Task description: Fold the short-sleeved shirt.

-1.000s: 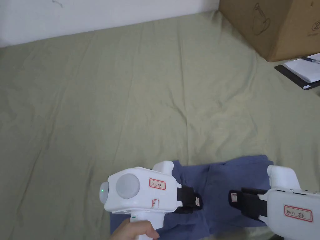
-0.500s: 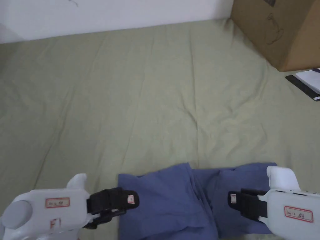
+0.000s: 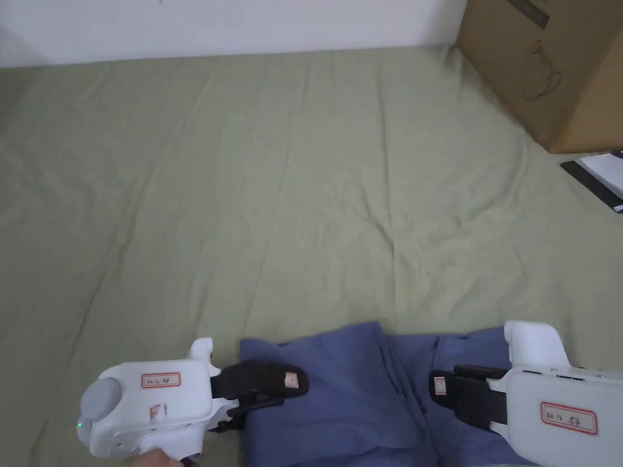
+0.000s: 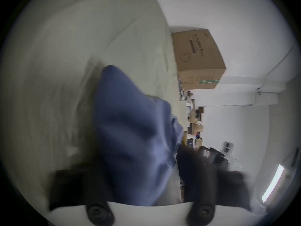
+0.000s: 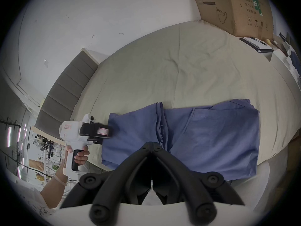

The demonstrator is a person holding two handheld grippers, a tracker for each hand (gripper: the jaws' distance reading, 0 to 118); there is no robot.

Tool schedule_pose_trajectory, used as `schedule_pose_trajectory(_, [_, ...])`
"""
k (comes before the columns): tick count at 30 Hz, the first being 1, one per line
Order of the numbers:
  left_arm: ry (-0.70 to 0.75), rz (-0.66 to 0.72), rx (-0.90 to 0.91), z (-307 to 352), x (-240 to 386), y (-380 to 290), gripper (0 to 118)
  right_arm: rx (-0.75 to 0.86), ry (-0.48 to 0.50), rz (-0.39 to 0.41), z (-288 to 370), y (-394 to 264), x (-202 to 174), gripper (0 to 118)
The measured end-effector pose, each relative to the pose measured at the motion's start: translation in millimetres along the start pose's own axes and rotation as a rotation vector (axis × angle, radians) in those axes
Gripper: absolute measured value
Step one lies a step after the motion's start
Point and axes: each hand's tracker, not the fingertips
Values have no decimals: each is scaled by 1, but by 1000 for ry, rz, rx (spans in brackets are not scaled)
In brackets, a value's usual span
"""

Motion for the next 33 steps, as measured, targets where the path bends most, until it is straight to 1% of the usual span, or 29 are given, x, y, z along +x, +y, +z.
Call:
schedule_pose_trajectory(1, [101,13,-8,-4,-3,0,7,0,-4,5,1,0,-2,0])
schedule_pose_trajectory(2, [144,37,-15,-6,-10,-2,7,1,-7,10,2,0,-3,0])
schedule_pose_trajectory(3, [23,30,-16,-2,-17,-4,7,4,-7,14,3,-1,-4,0])
schedule_pose_trajectory(4, [-32,48,8,6,-12,-10,7,3,-5,16,3,0,-4,0])
schedule_pose_trajectory(5, [0,58,14,11,-11,-11,7,-1,-6,19,3,0,-5,0])
schedule_pose_trajectory(9, [86,1,20,36,-4,-8,7,-4,-18,23,1,1,-6,0])
schedule_pose_trajectory(11, [97,-11,38,54,-4,-6,7,-3,-18,20,0,1,-6,0])
schedule_pose_trajectory(12, [103,-22,48,67,7,-10,7,-4,-16,20,0,1,-7,0])
schedule_pose_trajectory(15, [182,-44,87,109,3,-13,7,-5,-4,18,-2,1,-10,0])
schedule_pose_trajectory(19, [299,0,141,169,-7,-18,7,-12,6,31,-7,-1,-13,0])
schedule_pose_trajectory(22, [365,20,183,198,-1,-22,7,-21,24,32,-12,-2,-14,0])
schedule_pose_trajectory(26, [391,-24,217,204,26,-28,7,-28,33,37,-16,-3,-16,0])
schedule_pose_trajectory(30, [453,-34,227,185,73,-35,7,-32,42,41,-15,-3,-14,0])
schedule_pose_trajectory(32, [461,-85,229,172,100,-40,7,-27,40,34,-13,-3,-9,0])
schedule_pose_trajectory(33, [455,-89,223,162,114,-40,7,-23,42,25,-12,-3,-6,0])
